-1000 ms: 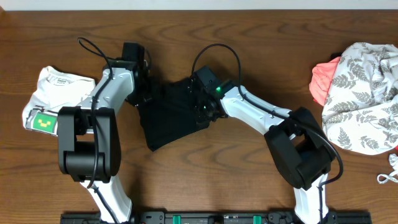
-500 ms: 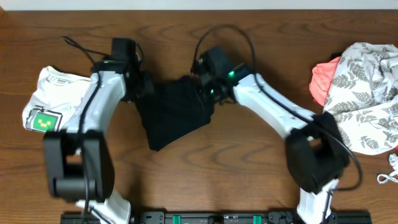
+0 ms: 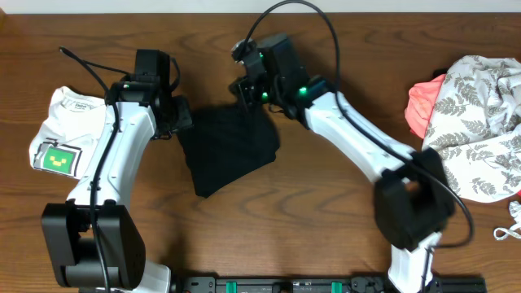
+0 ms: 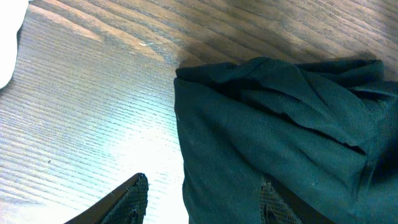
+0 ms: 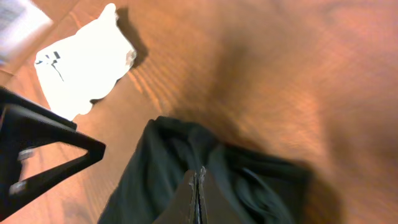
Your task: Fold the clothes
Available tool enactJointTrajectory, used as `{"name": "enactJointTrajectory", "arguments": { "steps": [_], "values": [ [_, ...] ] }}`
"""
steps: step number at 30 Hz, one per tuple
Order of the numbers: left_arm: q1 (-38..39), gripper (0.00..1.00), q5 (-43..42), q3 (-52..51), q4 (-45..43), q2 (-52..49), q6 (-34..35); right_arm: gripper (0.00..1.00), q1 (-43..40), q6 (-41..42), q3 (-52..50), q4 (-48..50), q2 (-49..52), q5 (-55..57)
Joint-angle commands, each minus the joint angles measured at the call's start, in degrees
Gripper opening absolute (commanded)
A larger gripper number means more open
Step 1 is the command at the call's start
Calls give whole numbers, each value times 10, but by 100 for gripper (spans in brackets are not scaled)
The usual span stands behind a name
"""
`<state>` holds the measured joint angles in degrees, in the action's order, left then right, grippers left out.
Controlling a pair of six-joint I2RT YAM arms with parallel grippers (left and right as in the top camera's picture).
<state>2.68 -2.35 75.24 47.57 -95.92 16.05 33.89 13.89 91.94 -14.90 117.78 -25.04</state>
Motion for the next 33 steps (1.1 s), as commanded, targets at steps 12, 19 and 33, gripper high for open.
{"name": "enactJointTrajectory", "arguments": {
  "steps": [12,19,33],
  "values": [
    [-2,58,17,0,2,-3,-3,6,-1,80,-3,44,172,-104],
    [-2,58,17,0,6,-3,-3,6,-1,93,-3,28,209,-104],
    [12,58,-38,0,10,-1,-38,27,-54,52,4,12,34,-124]
  ]
}}
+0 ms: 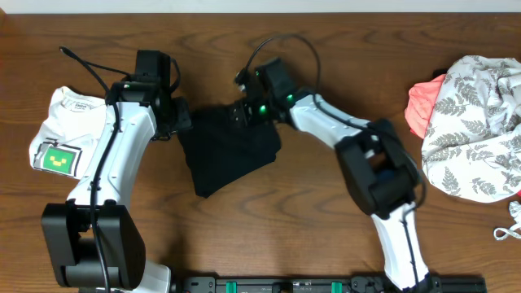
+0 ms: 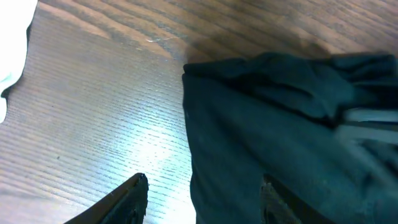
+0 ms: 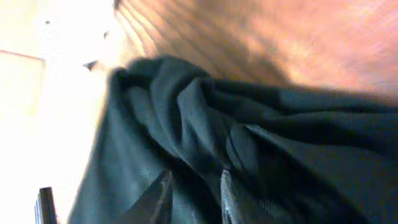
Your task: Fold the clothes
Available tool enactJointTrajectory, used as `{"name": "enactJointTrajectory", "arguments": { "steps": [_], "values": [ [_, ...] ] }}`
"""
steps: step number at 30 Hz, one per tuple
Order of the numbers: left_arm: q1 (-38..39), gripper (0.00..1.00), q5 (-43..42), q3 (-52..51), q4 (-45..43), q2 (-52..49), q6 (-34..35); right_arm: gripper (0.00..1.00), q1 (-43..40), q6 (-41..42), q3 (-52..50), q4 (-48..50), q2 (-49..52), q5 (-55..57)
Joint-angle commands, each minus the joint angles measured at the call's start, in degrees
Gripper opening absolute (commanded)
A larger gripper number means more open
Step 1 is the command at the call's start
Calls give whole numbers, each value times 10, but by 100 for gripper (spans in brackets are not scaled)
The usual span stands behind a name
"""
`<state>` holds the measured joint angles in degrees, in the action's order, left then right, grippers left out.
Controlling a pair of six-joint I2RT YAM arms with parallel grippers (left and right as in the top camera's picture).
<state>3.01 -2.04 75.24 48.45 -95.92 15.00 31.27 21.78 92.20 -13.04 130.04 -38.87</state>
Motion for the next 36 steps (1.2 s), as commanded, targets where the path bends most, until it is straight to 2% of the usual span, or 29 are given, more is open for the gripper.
{"name": "enactJointTrajectory", "arguments": {
  "steps": [1,3,6,12,15,19,23,29,36],
  "values": [
    [12,57,-66,0,3,-1,-30,28,-33,-36,1,-18,-106,24],
    [22,57,-101,0,12,-1,-32,32,-49,-62,1,-57,-147,51],
    [48,57,-103,-3,26,-1,-32,33,-75,-94,1,-141,-192,89],
    [89,57,-104,-47,22,-2,-32,33,-118,-128,1,-294,-213,141],
    [93,57,-177,-94,-15,-2,-71,29,-141,-158,-1,-351,-213,141],
    [80,57,-264,-159,-103,-3,-85,27,-156,-177,-1,-383,-213,143],
    [53,57,-288,-229,-168,-3,-57,26,-163,-177,-1,-402,-213,149],
    [3,58,-276,-302,-195,-3,-48,26,-163,-176,-1,-408,-213,149],
    [-20,58,-275,-281,-206,0,-66,27,-162,-178,-1,-408,-213,135]
  ]
}}
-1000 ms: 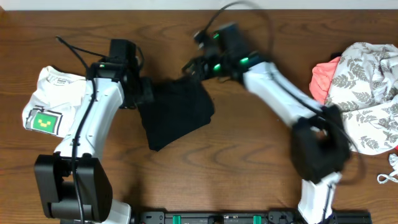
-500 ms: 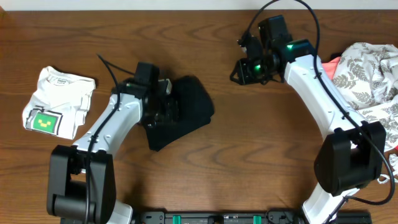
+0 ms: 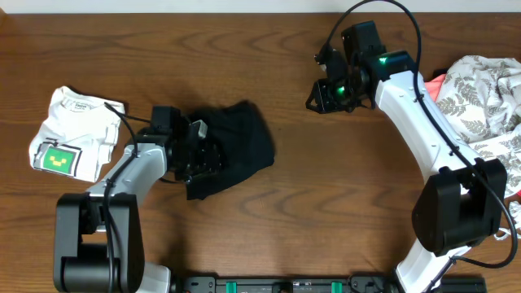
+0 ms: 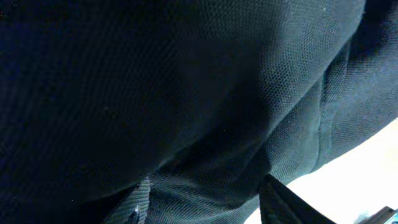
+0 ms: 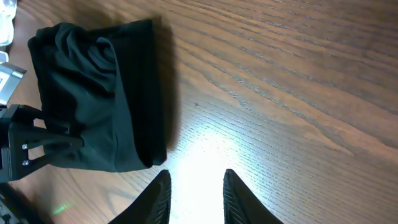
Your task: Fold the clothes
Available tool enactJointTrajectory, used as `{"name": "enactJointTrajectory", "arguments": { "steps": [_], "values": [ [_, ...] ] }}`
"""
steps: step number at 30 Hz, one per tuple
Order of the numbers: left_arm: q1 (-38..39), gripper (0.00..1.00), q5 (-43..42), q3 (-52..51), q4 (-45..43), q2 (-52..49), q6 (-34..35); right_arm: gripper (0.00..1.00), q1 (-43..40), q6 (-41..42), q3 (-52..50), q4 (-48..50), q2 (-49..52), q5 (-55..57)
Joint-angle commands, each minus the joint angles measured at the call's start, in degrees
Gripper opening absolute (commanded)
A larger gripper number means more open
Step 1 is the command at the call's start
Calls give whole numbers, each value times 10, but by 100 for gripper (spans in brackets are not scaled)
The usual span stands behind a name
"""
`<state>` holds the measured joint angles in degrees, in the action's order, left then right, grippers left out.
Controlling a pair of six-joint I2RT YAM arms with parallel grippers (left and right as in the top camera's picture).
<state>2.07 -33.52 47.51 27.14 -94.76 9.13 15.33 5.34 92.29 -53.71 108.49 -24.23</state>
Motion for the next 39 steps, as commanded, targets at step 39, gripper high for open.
{"name": "enactJointTrajectory", "arguments": {
  "steps": [39],
  "values": [
    [-11,65,241,74,94,259,101,7,183,-122,-2,245,262,47]
  ]
}}
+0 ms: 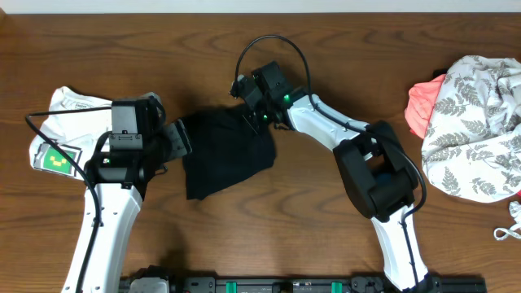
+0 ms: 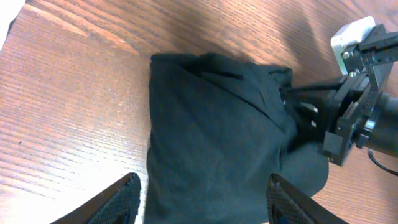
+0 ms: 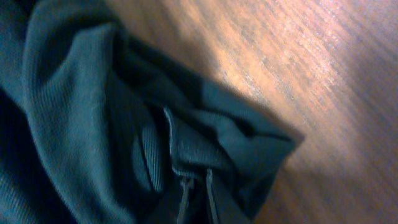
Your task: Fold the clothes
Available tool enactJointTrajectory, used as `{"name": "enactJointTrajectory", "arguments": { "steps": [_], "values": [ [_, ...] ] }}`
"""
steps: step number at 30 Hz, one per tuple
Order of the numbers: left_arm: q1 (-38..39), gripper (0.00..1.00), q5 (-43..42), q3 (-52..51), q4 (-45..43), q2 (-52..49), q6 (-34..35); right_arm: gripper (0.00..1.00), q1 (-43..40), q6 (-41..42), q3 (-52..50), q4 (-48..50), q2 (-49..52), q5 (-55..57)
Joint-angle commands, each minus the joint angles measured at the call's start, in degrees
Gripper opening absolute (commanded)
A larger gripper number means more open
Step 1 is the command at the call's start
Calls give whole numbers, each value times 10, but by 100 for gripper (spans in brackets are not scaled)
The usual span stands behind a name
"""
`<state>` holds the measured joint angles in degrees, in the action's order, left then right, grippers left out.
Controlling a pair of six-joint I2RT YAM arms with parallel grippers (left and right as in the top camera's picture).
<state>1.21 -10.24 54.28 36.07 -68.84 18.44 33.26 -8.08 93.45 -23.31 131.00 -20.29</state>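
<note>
A black garment point(image 1: 226, 153) lies bunched on the table's centre-left; the left wrist view shows it as a dark slab point(image 2: 211, 143). My left gripper point(image 1: 181, 138) hovers at its left edge, its jaws wide open over the cloth point(image 2: 205, 202). My right gripper point(image 1: 262, 115) is at the garment's upper right corner. Its fingers point(image 3: 209, 193) are nearly together, pinching a folded hem of the cloth point(image 3: 186, 149). The right gripper also shows in the left wrist view point(image 2: 348, 99).
A folded white shirt with a green patch point(image 1: 63, 130) lies at the far left. A heap of leaf-print and coral clothes point(image 1: 476, 122) sits at the right edge. The brown wooden table point(image 1: 342, 228) shows around them.
My right gripper was open over bare wood, right of the garment; now it is shut on the upper right corner. My left gripper was low against the cloth; now it is back at its left edge.
First my right gripper was shut on the garment's top edge, with the left open at the left edge. Then the right jaws stood slightly apart there. Later the right was open and away while the left was pressed into the cloth. Now both are at the garment.
</note>
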Motion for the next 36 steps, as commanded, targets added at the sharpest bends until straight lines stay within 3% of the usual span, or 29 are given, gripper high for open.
{"name": "enactJointTrajectory", "arguments": {
  "steps": [1,5,9,16,20,26,32,36],
  "values": [
    [-3,66,9,6,7,0,8,5,4,12,-13,-90,37,14],
    [-3,66,8,6,21,0,8,8,6,65,-13,-213,36,3],
    [-3,66,2,6,43,0,8,10,14,108,-13,-305,36,-94],
    [-3,72,-26,6,102,0,8,5,46,143,-13,-296,36,-301],
    [-3,72,-41,6,148,0,8,1,64,165,-13,-266,36,-280],
    [-3,74,12,6,192,0,11,2,25,170,28,-300,8,-140],
    [-3,76,39,6,201,0,26,7,-32,104,106,-353,-60,-113],
    [-3,76,76,6,216,0,87,12,-30,84,115,-354,-87,-117]
  ]
}}
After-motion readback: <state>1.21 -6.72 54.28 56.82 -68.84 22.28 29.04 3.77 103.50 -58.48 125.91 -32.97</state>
